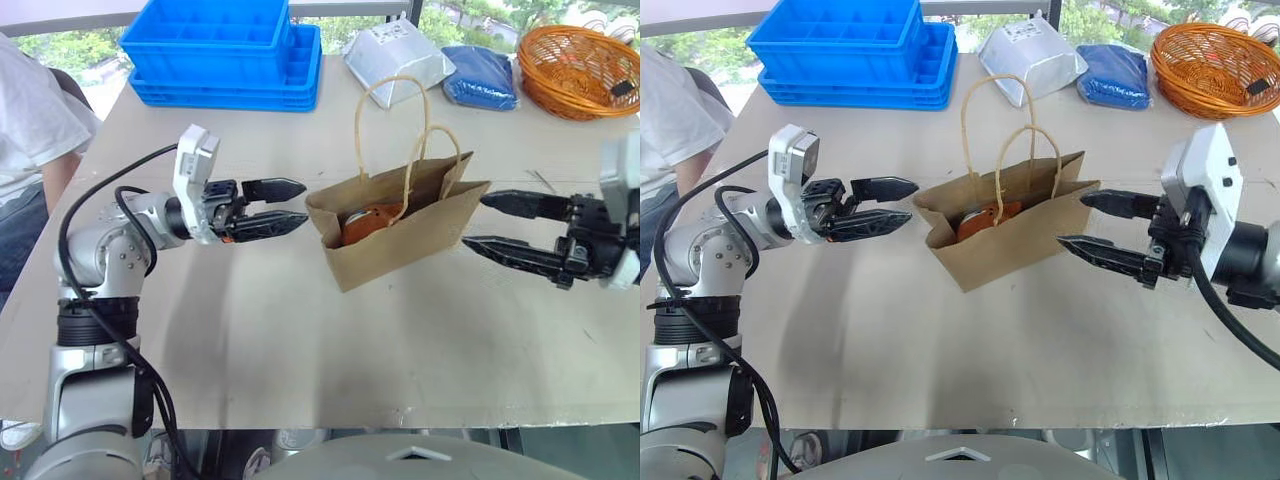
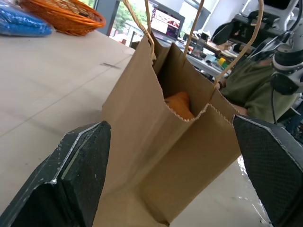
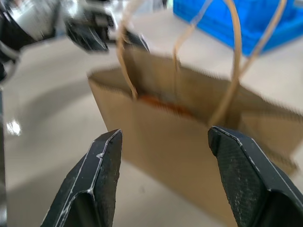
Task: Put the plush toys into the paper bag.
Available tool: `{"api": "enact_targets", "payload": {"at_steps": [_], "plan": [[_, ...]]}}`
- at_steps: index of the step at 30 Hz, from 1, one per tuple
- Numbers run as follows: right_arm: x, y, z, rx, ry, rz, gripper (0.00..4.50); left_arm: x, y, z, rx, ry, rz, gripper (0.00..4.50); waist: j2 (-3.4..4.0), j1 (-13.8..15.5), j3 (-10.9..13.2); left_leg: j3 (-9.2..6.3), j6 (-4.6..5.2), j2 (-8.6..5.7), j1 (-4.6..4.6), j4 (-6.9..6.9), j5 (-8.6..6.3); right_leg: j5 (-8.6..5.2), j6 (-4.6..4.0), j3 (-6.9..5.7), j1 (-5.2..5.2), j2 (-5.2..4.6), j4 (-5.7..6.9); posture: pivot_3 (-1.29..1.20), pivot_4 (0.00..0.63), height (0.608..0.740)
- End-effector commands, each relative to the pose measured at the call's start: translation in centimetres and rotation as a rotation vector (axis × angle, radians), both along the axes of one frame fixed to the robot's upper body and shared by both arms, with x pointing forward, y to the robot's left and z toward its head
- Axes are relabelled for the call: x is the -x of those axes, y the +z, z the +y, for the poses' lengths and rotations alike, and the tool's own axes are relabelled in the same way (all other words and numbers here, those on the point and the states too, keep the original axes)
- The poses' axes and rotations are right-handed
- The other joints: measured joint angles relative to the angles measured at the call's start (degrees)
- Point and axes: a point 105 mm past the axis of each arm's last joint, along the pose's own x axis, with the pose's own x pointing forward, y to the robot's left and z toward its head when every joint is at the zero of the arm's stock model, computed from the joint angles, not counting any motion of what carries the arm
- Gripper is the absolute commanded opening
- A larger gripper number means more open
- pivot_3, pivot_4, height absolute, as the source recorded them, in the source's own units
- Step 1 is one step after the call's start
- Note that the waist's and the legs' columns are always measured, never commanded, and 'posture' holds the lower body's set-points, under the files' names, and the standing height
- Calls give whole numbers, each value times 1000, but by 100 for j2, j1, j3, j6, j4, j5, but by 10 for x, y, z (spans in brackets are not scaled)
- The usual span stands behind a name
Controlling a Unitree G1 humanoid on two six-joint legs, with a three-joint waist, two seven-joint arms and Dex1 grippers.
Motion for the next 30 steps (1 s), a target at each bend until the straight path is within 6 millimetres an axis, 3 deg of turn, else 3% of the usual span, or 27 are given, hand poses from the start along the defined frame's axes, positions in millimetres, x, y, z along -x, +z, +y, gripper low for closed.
{"api": "enact_targets", "payload": {"at_steps": [1, 4, 5, 11, 15, 21, 30], "plan": [[7, -13, 10, 49, 66, -21, 1627, 8, 3, -5, -29, -70, -18, 4500, 0, 3, 0, 1, 0, 0, 1, 0, 0, 0, 0, 1, 0, 0, 0, 0, 150, 740], [4, -43, 26, 147, 165, -48, 204, 8, 1, -8, -35, -101, -12, 4500, 1, -35, 1, 5, 0, 1, 8, 0, 0, 0, 0, 4, 1, 5, 3, 0, 150, 740], [2, -51, 33, 157, 204, -61, 40, 8, -1, -10, -47, -117, -14, 4500, 1, -50, 0, 5, -2, 1, 6, 1, 1, 0, 0, 4, 0, 6, 2, 0, 150, 740], [-28, -74, 78, 93, 341, -155, 40, 13, -7, -14, -75, -179, 16, 4500, -2, -97, 2, 10, -22, 3, 11, 8, 12, 0, -1, 11, 0, 16, 5, 0, 150, 740], [-42, -67, 98, -2, 342, -186, 40, 19, -13, -17, -105, -201, -11, 4500, 0, -76, 4, 8, -24, 4, 5, 7, 13, -1, -1, 11, -7, 17, 8, 0, 150, 740], [-48, -66, 107, -58, 317, -185, 40, 28, -22, -21, -150, -182, -77, 4500, 1, -43, 4, 0, -29, -6, -6, 7, 13, 0, -1, 4, -11, -4, 4, 0, 150, 740], [-48, -70, 113, -94, 332, -161, 40, 8, -27, -43, -135, 86, -194, 4500, 2, -55, 3, 1, -29, -6, 2, 7, 13, 1, -1, 5, -7, -3, 11, 0, 150, 740]]}}
